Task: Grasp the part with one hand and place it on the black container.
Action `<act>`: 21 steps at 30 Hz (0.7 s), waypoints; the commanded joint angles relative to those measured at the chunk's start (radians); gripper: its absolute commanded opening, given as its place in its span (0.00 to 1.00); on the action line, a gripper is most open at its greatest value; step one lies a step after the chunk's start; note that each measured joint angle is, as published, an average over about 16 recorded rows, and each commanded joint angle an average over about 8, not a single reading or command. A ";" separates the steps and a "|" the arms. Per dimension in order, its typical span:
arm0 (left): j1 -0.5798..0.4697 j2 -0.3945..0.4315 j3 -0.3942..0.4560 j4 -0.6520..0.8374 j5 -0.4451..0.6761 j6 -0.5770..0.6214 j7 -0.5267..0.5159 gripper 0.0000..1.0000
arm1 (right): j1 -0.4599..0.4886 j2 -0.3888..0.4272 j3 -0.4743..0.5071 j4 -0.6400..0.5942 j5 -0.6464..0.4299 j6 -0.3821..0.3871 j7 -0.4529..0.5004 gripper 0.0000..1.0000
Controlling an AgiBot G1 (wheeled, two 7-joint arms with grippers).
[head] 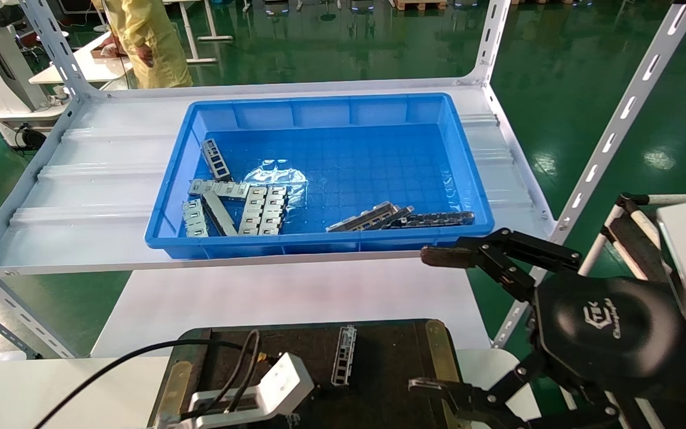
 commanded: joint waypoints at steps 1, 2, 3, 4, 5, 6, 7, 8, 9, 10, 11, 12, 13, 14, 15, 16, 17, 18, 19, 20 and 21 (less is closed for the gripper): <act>0.011 -0.017 -0.028 0.011 -0.045 0.063 0.066 1.00 | 0.000 0.000 0.000 0.000 0.000 0.000 0.000 1.00; 0.017 -0.024 -0.041 0.025 -0.066 0.093 0.096 1.00 | 0.000 0.000 0.000 0.000 0.000 0.000 0.000 1.00; 0.022 -0.029 -0.053 0.040 -0.087 0.124 0.125 1.00 | 0.000 0.000 0.000 0.000 0.000 0.000 0.000 1.00; 0.027 -0.033 -0.064 0.057 -0.108 0.153 0.152 1.00 | 0.000 0.000 0.000 0.000 0.000 0.000 0.000 1.00; 0.031 -0.036 -0.076 0.075 -0.129 0.184 0.179 1.00 | 0.000 0.000 0.000 0.000 0.000 0.000 0.000 1.00; 0.036 -0.038 -0.087 0.094 -0.151 0.215 0.207 1.00 | 0.000 0.000 0.000 0.000 0.000 0.000 0.000 1.00; 0.040 -0.038 -0.098 0.114 -0.173 0.246 0.234 1.00 | 0.000 0.000 0.000 0.000 0.000 0.000 0.000 1.00; 0.044 -0.038 -0.110 0.136 -0.196 0.282 0.262 1.00 | 0.000 0.000 0.000 0.000 0.000 0.000 0.000 1.00; 0.047 -0.036 -0.121 0.160 -0.219 0.320 0.291 1.00 | 0.000 0.000 0.000 0.000 0.000 0.000 0.000 1.00; 0.050 -0.034 -0.131 0.185 -0.240 0.357 0.318 1.00 | 0.000 0.000 0.000 0.000 0.000 0.000 0.000 1.00; 0.052 -0.032 -0.140 0.213 -0.260 0.397 0.345 1.00 | 0.000 0.000 0.000 0.000 0.000 0.000 0.000 1.00; 0.053 -0.030 -0.148 0.241 -0.278 0.437 0.370 1.00 | 0.000 0.000 0.000 0.000 0.000 0.000 0.000 1.00; 0.052 -0.027 -0.155 0.268 -0.293 0.475 0.393 1.00 | 0.000 0.000 0.000 0.000 0.000 0.000 0.000 1.00; 0.051 -0.025 -0.160 0.297 -0.306 0.511 0.414 1.00 | 0.000 0.000 0.000 0.000 0.000 0.000 0.000 1.00; 0.048 -0.022 -0.163 0.324 -0.315 0.545 0.431 1.00 | 0.000 0.000 0.000 0.000 0.000 0.000 0.000 1.00; 0.044 -0.020 -0.165 0.350 -0.321 0.573 0.445 1.00 | 0.000 0.000 0.000 0.000 0.000 0.000 0.000 1.00; 0.039 -0.018 -0.167 0.375 -0.325 0.598 0.456 1.00 | 0.000 0.000 0.000 0.000 0.000 0.000 0.000 1.00; 0.034 -0.015 -0.167 0.398 -0.327 0.618 0.466 1.00 | 0.000 0.000 0.000 0.000 0.000 0.000 0.000 1.00; 0.029 -0.012 -0.167 0.417 -0.328 0.635 0.473 1.00 | 0.000 0.000 0.000 0.000 0.000 0.000 0.000 1.00; 0.024 -0.009 -0.168 0.435 -0.329 0.649 0.480 1.00 | 0.000 0.000 0.000 0.000 0.000 0.000 0.000 1.00; 0.020 -0.007 -0.168 0.452 -0.329 0.661 0.486 1.00 | 0.000 0.000 0.000 0.000 0.000 0.000 0.000 1.00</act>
